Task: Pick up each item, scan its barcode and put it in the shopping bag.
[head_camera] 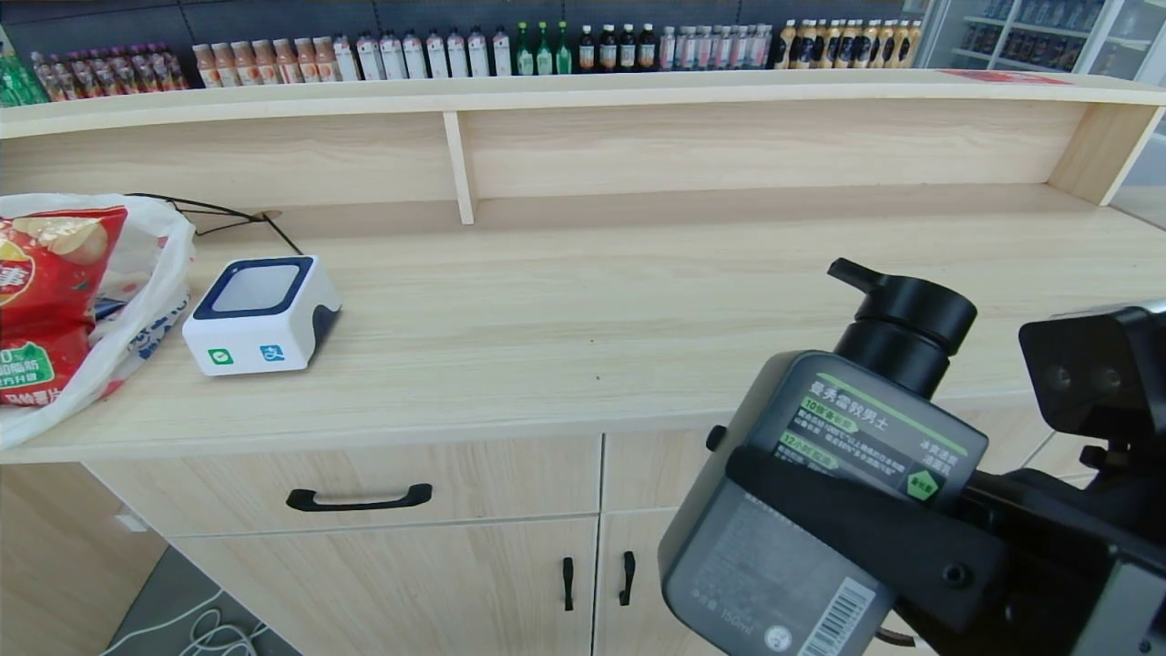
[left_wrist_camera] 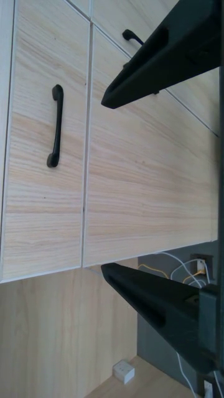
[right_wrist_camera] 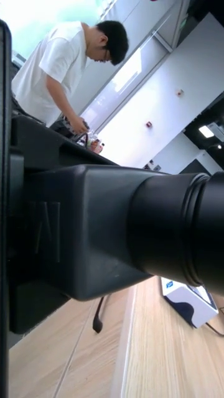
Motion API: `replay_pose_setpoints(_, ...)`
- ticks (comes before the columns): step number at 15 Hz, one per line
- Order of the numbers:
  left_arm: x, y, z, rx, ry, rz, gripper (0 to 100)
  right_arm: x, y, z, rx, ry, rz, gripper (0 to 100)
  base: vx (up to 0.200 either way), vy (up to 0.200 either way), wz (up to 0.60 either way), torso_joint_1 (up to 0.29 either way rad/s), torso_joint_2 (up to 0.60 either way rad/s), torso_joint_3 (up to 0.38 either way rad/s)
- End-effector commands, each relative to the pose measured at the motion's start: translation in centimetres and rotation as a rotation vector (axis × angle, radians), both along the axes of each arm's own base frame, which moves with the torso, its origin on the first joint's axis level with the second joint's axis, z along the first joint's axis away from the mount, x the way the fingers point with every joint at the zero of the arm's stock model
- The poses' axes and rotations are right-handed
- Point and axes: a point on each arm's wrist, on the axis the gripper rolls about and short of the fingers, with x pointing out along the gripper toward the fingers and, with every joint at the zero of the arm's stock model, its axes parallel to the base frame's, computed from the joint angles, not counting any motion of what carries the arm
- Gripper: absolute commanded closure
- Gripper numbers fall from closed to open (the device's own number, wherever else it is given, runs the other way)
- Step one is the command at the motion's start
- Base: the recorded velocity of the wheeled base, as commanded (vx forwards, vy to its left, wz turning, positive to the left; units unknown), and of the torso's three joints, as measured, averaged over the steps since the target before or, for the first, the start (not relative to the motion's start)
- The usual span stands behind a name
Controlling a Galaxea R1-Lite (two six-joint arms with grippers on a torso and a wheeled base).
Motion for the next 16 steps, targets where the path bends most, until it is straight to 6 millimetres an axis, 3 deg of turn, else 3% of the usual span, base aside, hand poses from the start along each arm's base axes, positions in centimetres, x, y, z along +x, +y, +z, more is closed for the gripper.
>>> replay_pose_setpoints(1,0.0,0.0,0.0,0.000,0.001,0.000,0,0.1,0.2,-0.3,-0.014,0.004,0.000,100,0.000,0.000,0.00,0.000,0.00,0.000)
replay_pose_setpoints(7,0.0,0.0,0.0,0.000,-0.001,0.000,0,0.9,0.9,-1.7,-0.107,-0.052,-0.117,100,0.000,0.000,0.00,0.000,0.00,0.000)
replay_pose_setpoints(12,0.0,0.0,0.0,0.000,-0.001,0.000,0,2.5,-0.5,-2.6,-0.196,-0.121,-0.322,100,0.000,0.000,0.00,0.000,0.00,0.000)
replay_pose_setpoints(16,0.0,0.0,0.0,0.003,0.001,-0.001,0,3.8,-1.5,-2.2,-0.286,-0.275,-0.493,100,0.000,0.000,0.00,0.000,0.00,0.000)
